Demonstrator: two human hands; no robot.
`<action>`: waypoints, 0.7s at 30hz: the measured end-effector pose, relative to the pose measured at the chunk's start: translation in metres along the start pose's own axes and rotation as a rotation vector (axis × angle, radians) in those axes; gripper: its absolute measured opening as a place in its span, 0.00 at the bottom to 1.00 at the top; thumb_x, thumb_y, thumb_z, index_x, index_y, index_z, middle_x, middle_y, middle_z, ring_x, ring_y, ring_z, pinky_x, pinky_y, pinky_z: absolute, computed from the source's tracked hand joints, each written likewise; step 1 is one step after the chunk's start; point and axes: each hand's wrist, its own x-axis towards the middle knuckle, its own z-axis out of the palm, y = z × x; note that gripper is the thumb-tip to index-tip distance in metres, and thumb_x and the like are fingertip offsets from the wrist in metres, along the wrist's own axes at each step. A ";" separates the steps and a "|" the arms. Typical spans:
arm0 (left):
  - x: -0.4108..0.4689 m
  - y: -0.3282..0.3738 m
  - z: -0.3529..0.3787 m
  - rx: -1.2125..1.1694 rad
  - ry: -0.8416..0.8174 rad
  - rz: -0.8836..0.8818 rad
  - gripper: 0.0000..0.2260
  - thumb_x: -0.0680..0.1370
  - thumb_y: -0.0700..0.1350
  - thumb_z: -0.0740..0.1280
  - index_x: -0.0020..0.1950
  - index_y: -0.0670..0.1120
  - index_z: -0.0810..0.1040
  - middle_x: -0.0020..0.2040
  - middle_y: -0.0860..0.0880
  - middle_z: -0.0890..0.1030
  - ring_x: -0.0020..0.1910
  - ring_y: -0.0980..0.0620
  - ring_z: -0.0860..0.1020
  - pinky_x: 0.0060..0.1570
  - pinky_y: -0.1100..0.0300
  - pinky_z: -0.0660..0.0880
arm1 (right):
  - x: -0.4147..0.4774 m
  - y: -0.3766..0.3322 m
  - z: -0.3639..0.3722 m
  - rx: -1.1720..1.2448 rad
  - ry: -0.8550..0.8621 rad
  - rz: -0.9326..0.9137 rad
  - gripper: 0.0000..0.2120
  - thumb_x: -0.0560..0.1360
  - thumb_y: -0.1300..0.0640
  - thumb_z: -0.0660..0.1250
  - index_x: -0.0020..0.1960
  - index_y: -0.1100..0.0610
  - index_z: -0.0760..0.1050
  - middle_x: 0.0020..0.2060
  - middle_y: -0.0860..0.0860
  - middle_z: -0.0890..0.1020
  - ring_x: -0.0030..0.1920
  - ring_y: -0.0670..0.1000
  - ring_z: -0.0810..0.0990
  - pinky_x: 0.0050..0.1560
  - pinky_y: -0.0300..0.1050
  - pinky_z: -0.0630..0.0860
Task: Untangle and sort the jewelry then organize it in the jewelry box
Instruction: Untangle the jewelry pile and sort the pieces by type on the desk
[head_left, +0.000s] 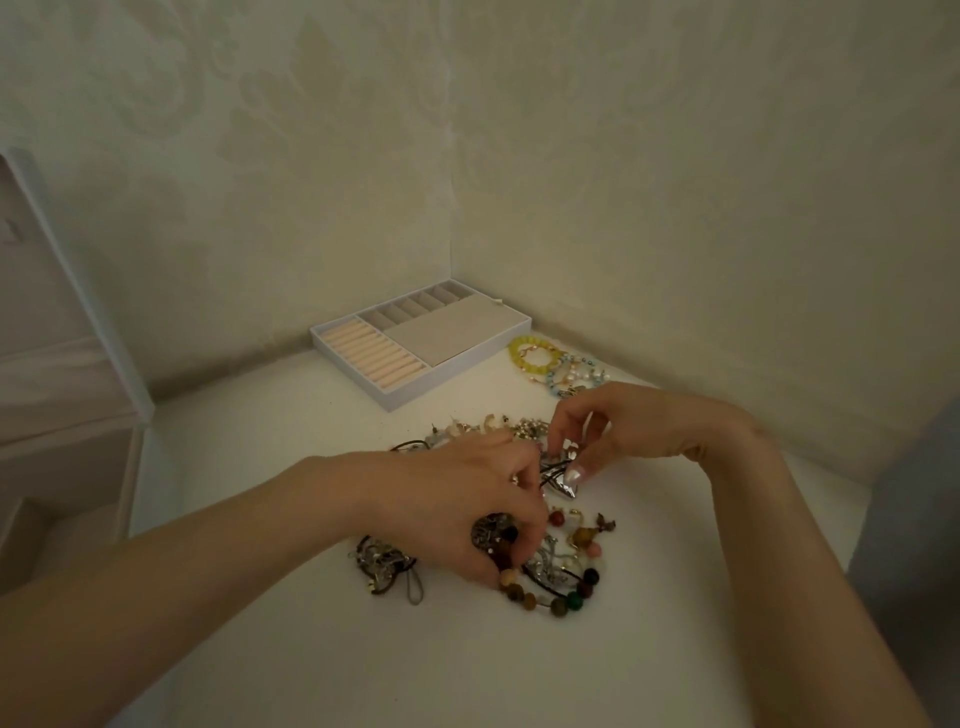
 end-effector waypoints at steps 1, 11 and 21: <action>0.001 0.000 0.003 0.026 0.007 0.004 0.07 0.73 0.50 0.71 0.49 0.53 0.78 0.54 0.57 0.64 0.53 0.62 0.58 0.55 0.68 0.57 | 0.000 0.000 0.000 0.003 0.024 -0.005 0.08 0.67 0.53 0.77 0.43 0.47 0.80 0.42 0.47 0.78 0.41 0.44 0.75 0.45 0.40 0.71; 0.001 -0.001 -0.012 -0.731 0.465 -0.049 0.05 0.78 0.37 0.63 0.46 0.45 0.70 0.39 0.51 0.81 0.40 0.53 0.80 0.42 0.60 0.76 | -0.008 -0.015 -0.002 0.408 -0.007 -0.404 0.22 0.64 0.35 0.72 0.45 0.53 0.79 0.36 0.46 0.82 0.35 0.44 0.76 0.35 0.35 0.71; 0.003 -0.021 -0.009 -0.790 0.671 -0.242 0.10 0.76 0.39 0.67 0.56 0.46 0.72 0.49 0.49 0.82 0.49 0.53 0.81 0.52 0.54 0.79 | -0.004 -0.022 -0.001 0.527 0.378 -0.367 0.05 0.69 0.55 0.70 0.41 0.56 0.79 0.28 0.51 0.80 0.27 0.47 0.74 0.29 0.36 0.69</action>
